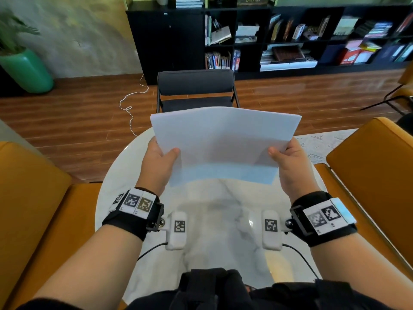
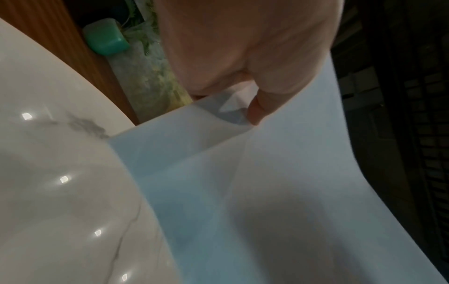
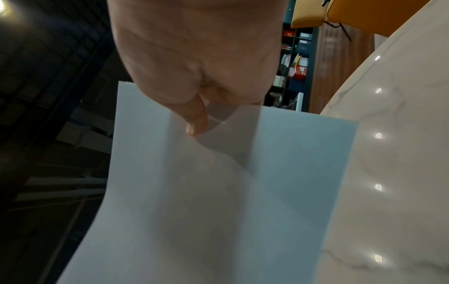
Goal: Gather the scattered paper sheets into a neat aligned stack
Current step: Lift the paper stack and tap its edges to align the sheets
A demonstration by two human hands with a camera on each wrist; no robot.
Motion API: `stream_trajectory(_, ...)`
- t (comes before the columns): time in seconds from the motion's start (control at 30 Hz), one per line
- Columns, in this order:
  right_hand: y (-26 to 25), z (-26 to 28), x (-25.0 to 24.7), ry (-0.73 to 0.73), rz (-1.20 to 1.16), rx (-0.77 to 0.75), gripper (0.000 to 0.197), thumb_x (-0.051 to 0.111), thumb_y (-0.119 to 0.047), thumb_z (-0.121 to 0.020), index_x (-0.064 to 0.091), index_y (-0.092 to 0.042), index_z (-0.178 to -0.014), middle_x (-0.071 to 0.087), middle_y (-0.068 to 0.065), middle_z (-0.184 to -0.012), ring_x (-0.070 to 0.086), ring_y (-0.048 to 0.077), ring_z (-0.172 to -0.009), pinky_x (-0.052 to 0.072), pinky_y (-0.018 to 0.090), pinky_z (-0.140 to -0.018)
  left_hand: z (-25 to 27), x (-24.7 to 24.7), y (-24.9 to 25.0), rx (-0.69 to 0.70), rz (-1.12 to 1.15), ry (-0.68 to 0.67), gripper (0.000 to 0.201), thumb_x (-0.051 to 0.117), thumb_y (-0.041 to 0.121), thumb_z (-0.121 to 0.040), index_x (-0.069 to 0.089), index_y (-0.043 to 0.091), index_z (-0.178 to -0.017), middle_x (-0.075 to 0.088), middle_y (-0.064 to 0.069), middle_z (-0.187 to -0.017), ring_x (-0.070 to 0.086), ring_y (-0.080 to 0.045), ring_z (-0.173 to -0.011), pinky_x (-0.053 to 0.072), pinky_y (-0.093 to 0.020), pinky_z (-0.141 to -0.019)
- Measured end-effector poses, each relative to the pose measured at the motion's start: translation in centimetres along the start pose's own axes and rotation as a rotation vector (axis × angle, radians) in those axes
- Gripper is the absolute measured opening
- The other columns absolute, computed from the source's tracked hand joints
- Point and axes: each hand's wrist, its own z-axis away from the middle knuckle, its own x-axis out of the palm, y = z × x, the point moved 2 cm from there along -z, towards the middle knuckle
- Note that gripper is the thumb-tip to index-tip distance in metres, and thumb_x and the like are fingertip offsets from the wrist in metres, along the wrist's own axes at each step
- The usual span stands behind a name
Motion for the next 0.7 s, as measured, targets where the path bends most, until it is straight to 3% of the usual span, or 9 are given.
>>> stream_trajectory(0.07, 0.1, 0.1, 0.2, 0.018, 0.031, -0.011, 0.039, 0.048, 0.011, -0.090, 0.059, -0.021, -0.110, 0.071, -0.003, -0.102, 0.067, 0.014, -0.094, 0.057, 0.028, -0.080, 0.2, -0.1, -0.2, 0.043, -0.013, 0.061, 0.040, 0.058, 0.008, -0.089, 0.048, 0.015, -0.127, 0.063, -0.004, -0.120, 0.061, -0.021, -0.106, 0.048, -0.032, -0.087)
stream_trajectory(0.13, 1.5, 0.3, 0.2, 0.052, 0.129, 0.019, 0.038, 0.051, 0.007, -0.089, 0.060, -0.027, -0.103, 0.069, -0.003, -0.101, 0.066, 0.016, -0.094, 0.055, 0.031, -0.083, 0.4, -0.2, -1.3, 0.048, -0.054, 0.076, 0.040, 0.058, 0.008, -0.089, 0.049, 0.016, -0.127, 0.062, -0.003, -0.118, 0.059, -0.019, -0.104, 0.045, -0.031, -0.087)
stream_trajectory(0.23, 5.8, 1.5, -0.6, 0.093, 0.409, 0.158, 0.034, 0.056, -0.001, -0.086, 0.060, -0.035, -0.090, 0.069, -0.001, -0.099, 0.065, 0.023, -0.099, 0.051, 0.043, -0.092, 0.9, -0.2, -5.5, -0.080, -0.187, 0.000, 0.042, 0.056, 0.008, -0.090, 0.048, 0.015, -0.131, 0.061, -0.003, -0.120, 0.057, -0.022, -0.111, 0.042, -0.031, -0.092)
stream_trajectory(0.33, 10.2, 3.3, -1.4, 0.031, 0.545, 0.322, 0.027, 0.055, -0.006, -0.087, 0.061, -0.031, -0.091, 0.069, 0.001, -0.103, 0.064, 0.030, -0.105, 0.051, 0.043, -0.091, 2.3, -0.1, -9.5, -0.202, -0.345, -0.072, 0.041, 0.052, 0.008, -0.091, 0.049, 0.012, -0.131, 0.059, -0.010, -0.127, 0.054, -0.030, -0.121, 0.041, -0.033, -0.093)
stream_trajectory(0.43, 10.3, 3.2, -1.7, 0.076, 0.575, 0.345, 0.024, 0.055, -0.003, -0.087, 0.057, -0.024, -0.099, 0.066, 0.002, -0.101, 0.062, 0.030, -0.107, 0.045, 0.034, -0.084, 2.5, -0.1, -9.4, -0.201, -0.373, -0.037, 0.041, 0.051, 0.005, -0.092, 0.049, 0.012, -0.132, 0.059, -0.008, -0.121, 0.053, -0.027, -0.118, 0.037, -0.030, -0.089)
stream_trajectory(0.53, 7.5, 1.7, -1.2, 0.151, 0.545, 0.239, 0.032, 0.060, -0.006, -0.085, 0.052, -0.018, -0.114, 0.061, -0.002, -0.099, 0.061, 0.026, -0.103, 0.044, 0.029, -0.076, 1.3, 0.0, -6.9, -0.087, -0.461, -0.007, 0.033, 0.049, 0.004, -0.091, 0.050, 0.010, -0.124, 0.059, -0.008, -0.107, 0.053, -0.023, -0.097, 0.037, -0.029, -0.082)
stream_trajectory(0.6, 5.1, 1.1, -0.4, 0.179, 0.608, 0.053, 0.050, 0.067, -0.012, -0.082, 0.046, -0.018, -0.128, 0.055, -0.001, -0.113, 0.055, 0.023, -0.111, 0.047, 0.033, -0.089, 0.5, 0.1, -4.7, 0.027, -0.561, -0.017, 0.030, 0.046, 0.002, -0.091, 0.051, 0.010, -0.119, 0.059, -0.010, -0.099, 0.051, -0.023, -0.089, 0.038, -0.030, -0.079)
stream_trajectory(0.63, 4.1, 1.0, 0.3, 0.178, 0.731, -0.085, 0.059, 0.070, -0.015, -0.081, 0.044, -0.020, -0.134, 0.052, 0.001, -0.123, 0.050, 0.022, -0.119, 0.041, 0.036, -0.102, 0.2, 0.2, -3.6, 0.103, -0.607, -0.030, 0.026, 0.045, 0.000, -0.089, 0.053, 0.011, -0.111, 0.059, -0.011, -0.093, 0.051, -0.025, -0.086, 0.038, -0.031, -0.076)
stream_trajectory(0.7, 2.9, 0.7, 1.8, 0.115, 1.050, -0.321, 0.065, 0.070, -0.021, -0.080, 0.044, -0.022, -0.139, 0.047, 0.005, -0.139, 0.040, 0.023, -0.132, 0.027, 0.042, -0.112, -0.1, 0.9, -1.2, 0.282, -0.696, -0.067, 0.017, 0.044, -0.002, -0.086, 0.050, 0.013, -0.090, 0.056, -0.012, -0.082, 0.052, -0.029, -0.078, 0.038, -0.032, -0.069)
